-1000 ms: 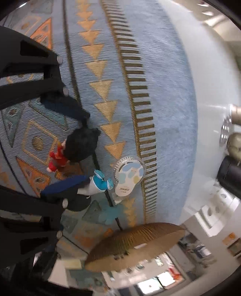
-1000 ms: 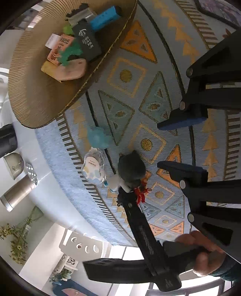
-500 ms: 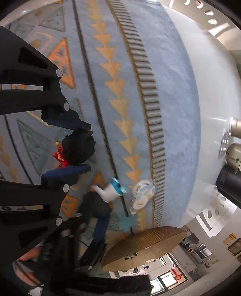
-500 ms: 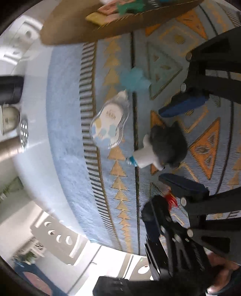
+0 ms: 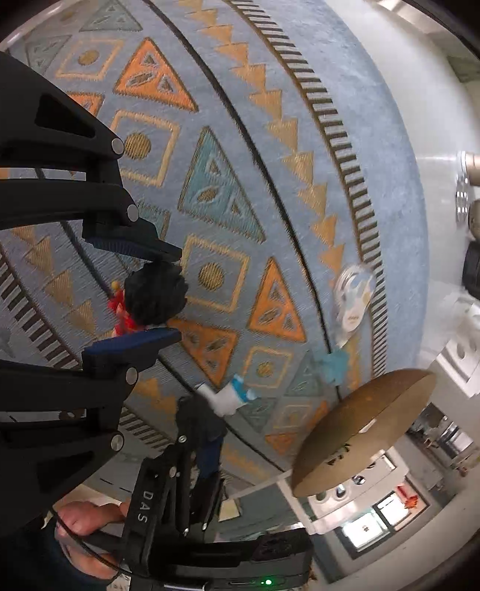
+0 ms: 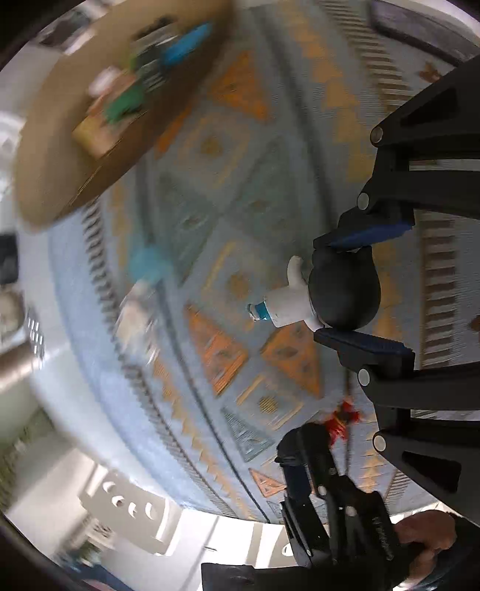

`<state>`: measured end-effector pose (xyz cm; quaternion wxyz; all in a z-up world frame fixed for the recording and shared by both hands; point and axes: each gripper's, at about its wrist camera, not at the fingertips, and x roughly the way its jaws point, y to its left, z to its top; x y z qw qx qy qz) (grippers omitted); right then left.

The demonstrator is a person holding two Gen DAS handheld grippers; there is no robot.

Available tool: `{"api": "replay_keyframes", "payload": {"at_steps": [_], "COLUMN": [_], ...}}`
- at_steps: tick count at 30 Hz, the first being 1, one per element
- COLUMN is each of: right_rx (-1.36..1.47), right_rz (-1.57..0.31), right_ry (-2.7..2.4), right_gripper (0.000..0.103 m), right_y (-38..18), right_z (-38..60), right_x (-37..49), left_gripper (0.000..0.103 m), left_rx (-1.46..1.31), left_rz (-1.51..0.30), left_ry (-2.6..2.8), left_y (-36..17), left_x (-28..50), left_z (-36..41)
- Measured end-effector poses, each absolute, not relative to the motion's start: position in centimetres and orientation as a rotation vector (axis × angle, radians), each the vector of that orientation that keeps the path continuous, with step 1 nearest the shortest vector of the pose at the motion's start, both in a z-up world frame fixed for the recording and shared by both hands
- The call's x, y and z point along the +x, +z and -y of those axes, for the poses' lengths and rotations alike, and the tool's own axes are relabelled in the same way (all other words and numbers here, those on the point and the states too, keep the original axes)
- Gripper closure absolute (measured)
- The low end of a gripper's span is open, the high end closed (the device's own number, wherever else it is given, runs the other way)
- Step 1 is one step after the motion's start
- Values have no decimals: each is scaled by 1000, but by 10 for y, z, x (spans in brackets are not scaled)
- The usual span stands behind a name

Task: Organize rigid objects
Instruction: 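Grasp the black-haired red figurine with the left gripper while the right grasps the white-bodied figurine, then carry both figurines into the brown bowl and open both grippers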

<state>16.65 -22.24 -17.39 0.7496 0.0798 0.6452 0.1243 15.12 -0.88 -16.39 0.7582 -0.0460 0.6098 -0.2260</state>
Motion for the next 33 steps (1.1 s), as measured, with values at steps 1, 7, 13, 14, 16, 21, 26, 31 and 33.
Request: {"api": "replay_keyframes", "payload": {"at_steps": [1,7,13,14,16,21,26,31,33], "right_rx": [187,194,215,200,172,172,207,243,261], "right_rz": [-1417,-1431,-1428,-1422,-1415,-1383,-1325,-1218,-1159], "right_ry": [268,301,315,313,292,295,305,267,237], "right_gripper": [62,59,58,58,58,63,63,63,63], "right_y": [-176,-180,-181,-180,-178,-173,-146,-102,-78], "right_z": [225,223,215,212,212,210,227,254,270], "right_x": [164,156,153,156,157,147,135,139,144], "left_gripper": [60,54,54,55,58,68,68,68,68], "left_rx": [-96,-126,-179,-165,-118,-84,-121,-114,-96], "left_rz": [-1338,-1371,-1340,-1327,-1305,-1242,-1182,-1078,-1030], "left_ry": [-485,-430,-370,-363,-349,-354,-382,-432,-457], "left_y": [-165,-171,-175,-175,-173,-161,-139,-92,-71], "left_x": [150,143,140,136,134,126,130,138,144], "left_z": [10,16,19,24,33,38,39,49,61]}}
